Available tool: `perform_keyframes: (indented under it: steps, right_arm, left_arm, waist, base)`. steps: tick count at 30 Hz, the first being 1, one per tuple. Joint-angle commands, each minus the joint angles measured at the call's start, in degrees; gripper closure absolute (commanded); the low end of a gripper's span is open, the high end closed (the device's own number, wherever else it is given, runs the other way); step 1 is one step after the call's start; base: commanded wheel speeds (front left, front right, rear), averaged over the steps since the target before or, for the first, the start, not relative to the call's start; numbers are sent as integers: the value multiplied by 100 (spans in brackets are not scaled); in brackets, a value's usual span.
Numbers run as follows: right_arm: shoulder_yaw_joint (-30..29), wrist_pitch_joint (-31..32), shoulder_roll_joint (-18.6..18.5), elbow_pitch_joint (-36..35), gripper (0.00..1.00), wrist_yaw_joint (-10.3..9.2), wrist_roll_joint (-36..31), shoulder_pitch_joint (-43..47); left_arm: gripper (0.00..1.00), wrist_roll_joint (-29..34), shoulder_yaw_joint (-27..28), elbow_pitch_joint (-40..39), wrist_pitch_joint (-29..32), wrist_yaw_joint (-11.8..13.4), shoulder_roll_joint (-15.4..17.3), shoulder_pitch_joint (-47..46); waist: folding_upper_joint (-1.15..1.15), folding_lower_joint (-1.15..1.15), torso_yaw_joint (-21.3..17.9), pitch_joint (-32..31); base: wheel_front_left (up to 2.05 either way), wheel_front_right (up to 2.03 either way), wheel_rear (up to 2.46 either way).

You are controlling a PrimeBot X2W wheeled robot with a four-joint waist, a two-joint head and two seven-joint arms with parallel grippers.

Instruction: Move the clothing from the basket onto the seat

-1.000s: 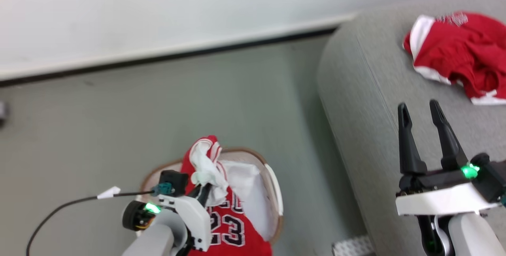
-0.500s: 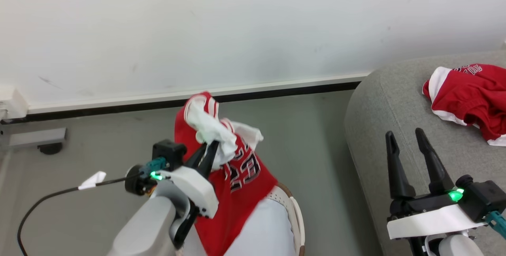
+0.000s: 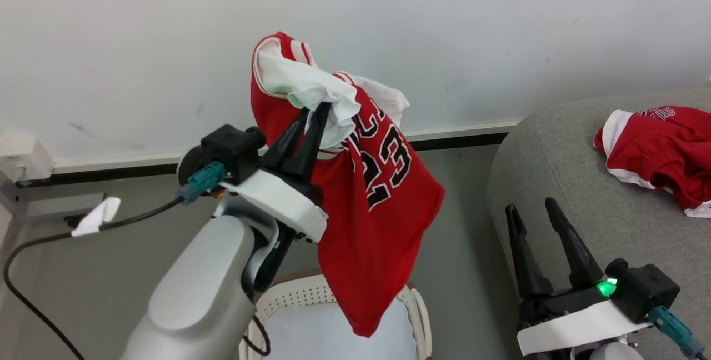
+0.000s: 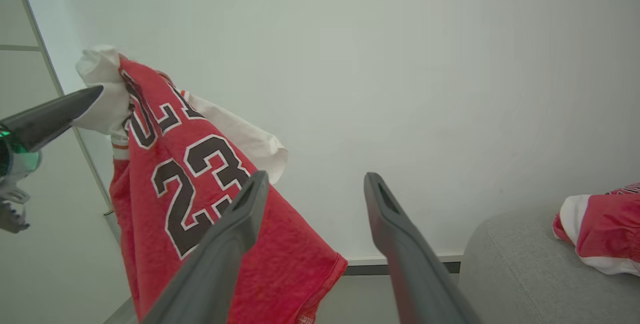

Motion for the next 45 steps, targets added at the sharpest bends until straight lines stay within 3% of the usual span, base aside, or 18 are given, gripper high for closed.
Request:
perform_keyframes:
  steps: [1, 9, 22, 30, 39, 45]
  right_arm:
    - [28, 4, -8, 13, 0, -13, 53, 63]
    - [190, 4, -25, 60, 0, -13, 65, -11]
    - [653, 4, -191, 216, 0, -13, -10, -219]
    - [1690, 5, -340, 453, 0, -13, -20, -431]
    - [2590, 5, -220, 1140, 0, -13, 244, -851]
    - [2527, 5, -159, 1935, 0, -13, 219, -1108]
  left_arm:
    - [100, -40, 12, -185, 69, 46, 26, 29]
    - [100, -134, -58, -833, 337, 204, 77, 366]
    - [100, -138, -211, -976, 440, 242, 70, 508]
    - [100, -181, -412, -768, 464, 175, -52, 596]
    - [100, -168, -812, -704, 452, 65, -294, 670]
    - [100, -171, -1234, -828, 467, -17, -465, 745]
  waist:
    - [0, 1, 12, 1]
    - [0, 1, 38, 82]
    - [0, 1, 147, 77]
    - [0, 1, 268, 26]
    - [0, 1, 616, -20]
    - [0, 1, 1002, -12]
  base:
    - [0, 0, 0]
    - [0, 0, 0]
    - [0, 0, 0]
    - [0, 0, 0]
    - [0, 0, 0]
    - [0, 0, 0]
